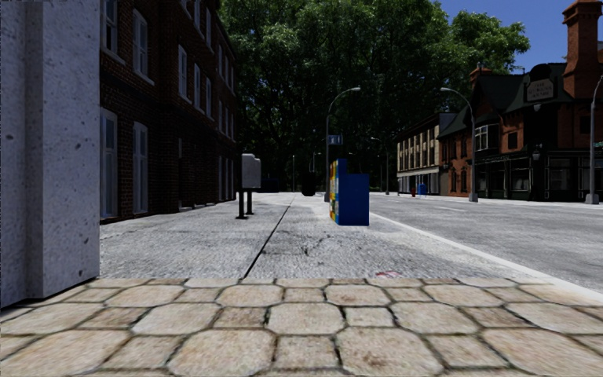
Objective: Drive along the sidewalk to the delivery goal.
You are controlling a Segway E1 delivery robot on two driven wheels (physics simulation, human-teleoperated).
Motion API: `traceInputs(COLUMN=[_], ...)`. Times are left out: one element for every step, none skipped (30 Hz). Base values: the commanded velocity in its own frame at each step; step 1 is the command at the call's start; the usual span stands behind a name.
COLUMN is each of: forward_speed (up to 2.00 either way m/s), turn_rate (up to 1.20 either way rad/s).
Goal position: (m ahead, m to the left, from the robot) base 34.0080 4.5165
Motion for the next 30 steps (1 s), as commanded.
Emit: traceInputs(forward_speed=[2.0, 2.0, 2.0, 2.0, 2.0, 2.0, 2.0, 2.0, 2.0, 2.0, 2.0, 2.0, 2.0, 2.0, 2.0, 2.0, 2.0, 2.0, 2.0, 2.0, 2.0, 2.0, 2.0, 2.0, 2.0, 2.0, 2.0, 2.0, 2.0, 2.0], turn_rate=[0.0, 0.0, 0.0, 0.0, 0.0, 0.0, 0.0, 0.0, 0.0, 0.0, 0.0, 0.0, 0.0, 0.0, 0.0, 0.0, 0.0, 0.0, 0.0, 0.0, 0.0, 0.0, 0.0, 0.0, 0.0, 0.0, 0.0, 0.0, 0.0, 0.0])
